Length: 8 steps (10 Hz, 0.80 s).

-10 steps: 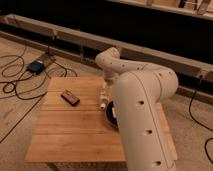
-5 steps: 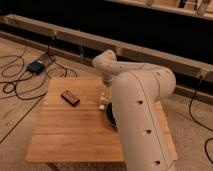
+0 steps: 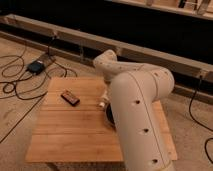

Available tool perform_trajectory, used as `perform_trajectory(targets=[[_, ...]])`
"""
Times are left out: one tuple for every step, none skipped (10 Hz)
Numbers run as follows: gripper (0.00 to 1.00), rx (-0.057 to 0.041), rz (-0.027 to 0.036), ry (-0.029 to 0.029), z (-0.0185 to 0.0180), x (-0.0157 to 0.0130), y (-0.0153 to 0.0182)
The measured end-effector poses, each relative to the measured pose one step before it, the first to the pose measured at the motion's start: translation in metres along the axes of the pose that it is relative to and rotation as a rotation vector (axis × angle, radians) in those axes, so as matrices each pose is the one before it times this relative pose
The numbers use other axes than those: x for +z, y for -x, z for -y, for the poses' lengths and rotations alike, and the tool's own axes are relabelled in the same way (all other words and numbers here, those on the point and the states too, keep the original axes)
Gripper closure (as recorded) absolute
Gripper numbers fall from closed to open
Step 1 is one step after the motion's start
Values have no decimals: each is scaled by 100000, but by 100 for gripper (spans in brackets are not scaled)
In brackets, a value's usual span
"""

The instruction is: Stand the bottle upright

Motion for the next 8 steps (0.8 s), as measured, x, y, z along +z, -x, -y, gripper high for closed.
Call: perform_trajectory(targets=[[20,-267,-430,-338,110,-15,120],[20,-175,-398,-637,229,-33,-23],[20,-119,-205,-612,182,6,-77],[20,-445,-269,-1623,366,5,-150],[20,-473,-62,-1734,261,-15,12],[20,-436,-586,-2431,302,96,-193],[20,-498,-588,-2007,183,90,-192],[20,-1388,-1108,-3006,100,191,-266]])
